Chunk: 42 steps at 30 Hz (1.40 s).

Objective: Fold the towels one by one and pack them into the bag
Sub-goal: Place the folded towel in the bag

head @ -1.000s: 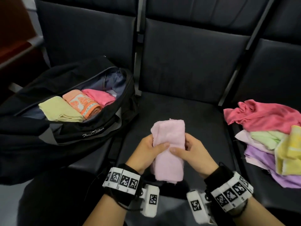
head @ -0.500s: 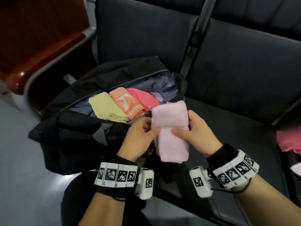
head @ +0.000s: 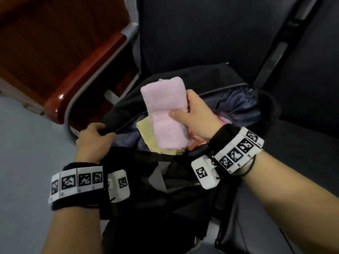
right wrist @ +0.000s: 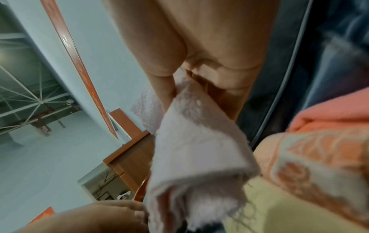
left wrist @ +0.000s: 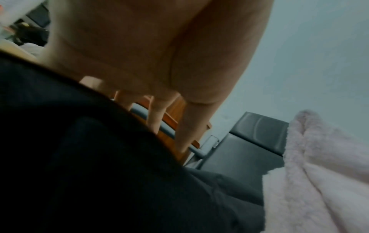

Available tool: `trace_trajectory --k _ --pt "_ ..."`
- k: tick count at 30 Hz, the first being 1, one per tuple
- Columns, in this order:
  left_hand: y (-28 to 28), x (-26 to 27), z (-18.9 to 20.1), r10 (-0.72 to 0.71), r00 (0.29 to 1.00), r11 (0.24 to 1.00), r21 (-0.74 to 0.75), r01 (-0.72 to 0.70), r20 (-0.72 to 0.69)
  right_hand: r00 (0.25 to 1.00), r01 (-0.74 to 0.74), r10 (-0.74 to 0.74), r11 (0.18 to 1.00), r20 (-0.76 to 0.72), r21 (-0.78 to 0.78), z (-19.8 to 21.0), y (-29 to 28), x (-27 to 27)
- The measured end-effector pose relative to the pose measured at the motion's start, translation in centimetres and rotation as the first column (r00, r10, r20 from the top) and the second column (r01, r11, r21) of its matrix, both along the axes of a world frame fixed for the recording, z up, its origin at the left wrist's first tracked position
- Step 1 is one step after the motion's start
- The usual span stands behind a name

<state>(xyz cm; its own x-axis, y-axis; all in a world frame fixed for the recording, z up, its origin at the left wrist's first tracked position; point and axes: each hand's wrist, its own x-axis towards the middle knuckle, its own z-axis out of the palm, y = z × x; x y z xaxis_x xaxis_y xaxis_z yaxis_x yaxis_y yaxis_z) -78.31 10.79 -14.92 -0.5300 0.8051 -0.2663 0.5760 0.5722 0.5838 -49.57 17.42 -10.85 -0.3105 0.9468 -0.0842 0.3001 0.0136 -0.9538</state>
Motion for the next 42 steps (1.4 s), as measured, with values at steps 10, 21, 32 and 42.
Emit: trace_trajectory --k 10,21,32,42 --pt "1.9 -3.2 -3.2 0.036 0.996 0.994 -0.109 -0.028 0.076 0.931 -0.239 0.262 0.964 0.254 -0.120 -5.4 1.8 -5.8" --pt "-0.5 -2.9 -2.9 0.108 0.972 0.989 -0.124 -0.083 0.209 0.913 -0.289 0.345 0.924 0.220 -0.251 -7.2 0.1 -4.0" --pt "-4.9 -1.8 3.9 -0.055 0.998 0.778 0.626 0.049 -0.010 0.767 -0.425 0.391 0.904 0.509 -0.053 -4.6 1.0 -5.3" --pt "-5.6 -2.3 3.0 -0.103 0.995 0.732 0.678 0.067 0.014 0.548 -0.514 0.580 0.802 0.603 -0.304 -7.8 -0.5 -9.7"
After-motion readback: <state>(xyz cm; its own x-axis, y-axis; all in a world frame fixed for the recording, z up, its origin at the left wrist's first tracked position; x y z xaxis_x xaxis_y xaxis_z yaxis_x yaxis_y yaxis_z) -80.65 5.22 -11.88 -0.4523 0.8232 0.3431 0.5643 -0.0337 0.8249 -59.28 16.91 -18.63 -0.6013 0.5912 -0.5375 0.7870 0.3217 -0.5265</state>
